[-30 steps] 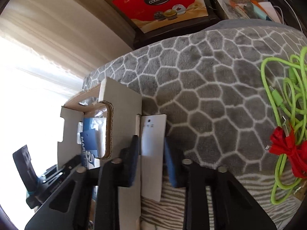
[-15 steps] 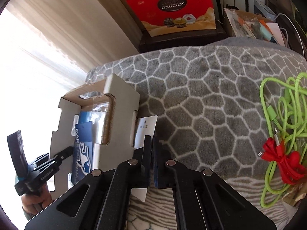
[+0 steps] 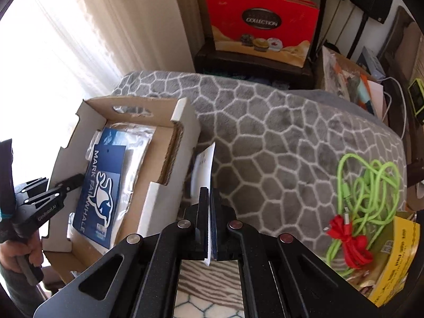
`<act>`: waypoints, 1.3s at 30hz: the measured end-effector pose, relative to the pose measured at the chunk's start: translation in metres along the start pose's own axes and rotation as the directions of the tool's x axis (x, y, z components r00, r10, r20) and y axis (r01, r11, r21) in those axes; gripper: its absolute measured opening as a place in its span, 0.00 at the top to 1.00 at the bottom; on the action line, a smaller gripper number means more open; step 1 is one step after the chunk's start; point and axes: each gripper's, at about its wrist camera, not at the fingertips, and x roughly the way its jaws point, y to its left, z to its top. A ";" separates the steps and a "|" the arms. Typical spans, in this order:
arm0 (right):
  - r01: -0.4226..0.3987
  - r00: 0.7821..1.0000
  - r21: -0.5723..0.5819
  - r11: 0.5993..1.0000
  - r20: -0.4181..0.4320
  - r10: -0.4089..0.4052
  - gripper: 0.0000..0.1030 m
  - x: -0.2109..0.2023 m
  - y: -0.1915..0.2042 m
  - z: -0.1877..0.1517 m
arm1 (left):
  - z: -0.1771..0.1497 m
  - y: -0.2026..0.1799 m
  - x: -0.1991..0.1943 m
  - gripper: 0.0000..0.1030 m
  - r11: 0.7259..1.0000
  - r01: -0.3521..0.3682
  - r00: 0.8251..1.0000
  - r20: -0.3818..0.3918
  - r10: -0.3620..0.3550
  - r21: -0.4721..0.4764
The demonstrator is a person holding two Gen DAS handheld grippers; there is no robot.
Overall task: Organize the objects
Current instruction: 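Lift the white card upright with the right tool and carry it to the box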
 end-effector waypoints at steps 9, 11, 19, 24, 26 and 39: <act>-0.018 1.000 0.025 1.000 0.006 0.018 0.87 0.001 0.002 -0.003 | 0.002 0.000 0.000 0.90 1.000 0.007 1.000 -0.003 -0.007 -0.004; -0.039 0.999 0.042 0.998 0.005 0.039 0.83 0.001 -0.003 -0.005 | 0.002 0.001 0.000 0.90 1.000 0.010 1.000 -0.003 -0.010 -0.005; -0.272 0.962 0.176 0.946 0.019 0.273 0.82 -0.002 -0.029 -0.010 | 0.003 0.002 0.000 0.90 1.000 0.015 1.000 -0.005 -0.015 -0.008; -0.303 0.951 0.206 0.931 0.004 0.309 0.84 -0.001 -0.035 -0.012 | 0.004 0.004 0.001 0.90 1.000 0.025 1.000 -0.008 -0.025 -0.017; -0.269 0.961 0.199 0.942 -0.013 0.277 0.84 -0.002 -0.036 -0.013 | 0.003 0.004 0.001 0.90 1.000 0.023 1.000 -0.009 -0.023 -0.015; -0.265 0.961 0.195 0.944 -0.026 0.274 0.85 0.008 -0.037 -0.024 | 0.002 0.002 0.001 0.89 1.000 0.021 1.000 -0.007 -0.021 -0.017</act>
